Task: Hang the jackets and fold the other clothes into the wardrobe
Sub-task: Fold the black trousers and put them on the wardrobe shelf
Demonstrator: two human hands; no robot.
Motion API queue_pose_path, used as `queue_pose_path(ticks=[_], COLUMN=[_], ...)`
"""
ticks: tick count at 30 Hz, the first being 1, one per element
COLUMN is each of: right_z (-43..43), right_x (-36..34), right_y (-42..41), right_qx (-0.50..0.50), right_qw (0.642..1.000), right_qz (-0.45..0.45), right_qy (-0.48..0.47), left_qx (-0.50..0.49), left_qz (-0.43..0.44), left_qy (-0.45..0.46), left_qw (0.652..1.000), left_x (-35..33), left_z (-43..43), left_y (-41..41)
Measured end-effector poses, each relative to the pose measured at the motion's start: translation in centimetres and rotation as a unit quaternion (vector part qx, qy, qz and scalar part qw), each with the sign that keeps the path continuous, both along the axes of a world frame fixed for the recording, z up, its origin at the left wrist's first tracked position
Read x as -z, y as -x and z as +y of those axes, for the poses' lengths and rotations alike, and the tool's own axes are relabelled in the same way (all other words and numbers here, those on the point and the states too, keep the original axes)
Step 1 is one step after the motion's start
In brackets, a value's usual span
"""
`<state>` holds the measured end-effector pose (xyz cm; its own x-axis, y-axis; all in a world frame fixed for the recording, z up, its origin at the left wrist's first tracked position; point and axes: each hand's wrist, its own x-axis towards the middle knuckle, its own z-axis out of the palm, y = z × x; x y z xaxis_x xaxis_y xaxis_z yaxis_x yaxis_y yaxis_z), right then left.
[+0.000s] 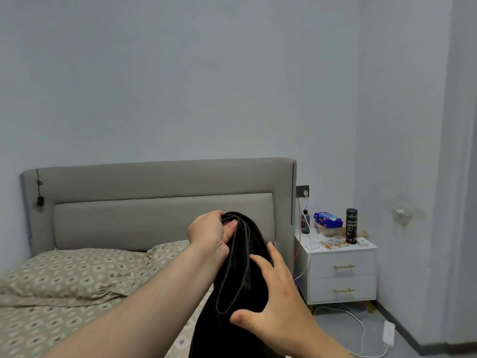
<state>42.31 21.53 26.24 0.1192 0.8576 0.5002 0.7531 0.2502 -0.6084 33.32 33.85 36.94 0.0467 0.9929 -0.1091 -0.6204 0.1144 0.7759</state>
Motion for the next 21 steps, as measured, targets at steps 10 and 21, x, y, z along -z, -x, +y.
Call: queue_pose_path(ticks=[10,21], right_z=[0.6,1.2], right_x=[0.2,-0.2], right_y=[0.2,0.4], right_qx=[0.028,0.044], right_qw=[0.999,0.983], right_qz=[0.008,0.105], right_qy=[-0.041,-0.146], left_qx=[-0.021,-0.015], left_qz=[-0.034,-0.061], left_qy=[-0.021,-0.06], left_qw=[0.999,0.996], left_x=[-2.2,-5.4], left_z=[-0.3,-1.1], left_y=[0.0,0.3])
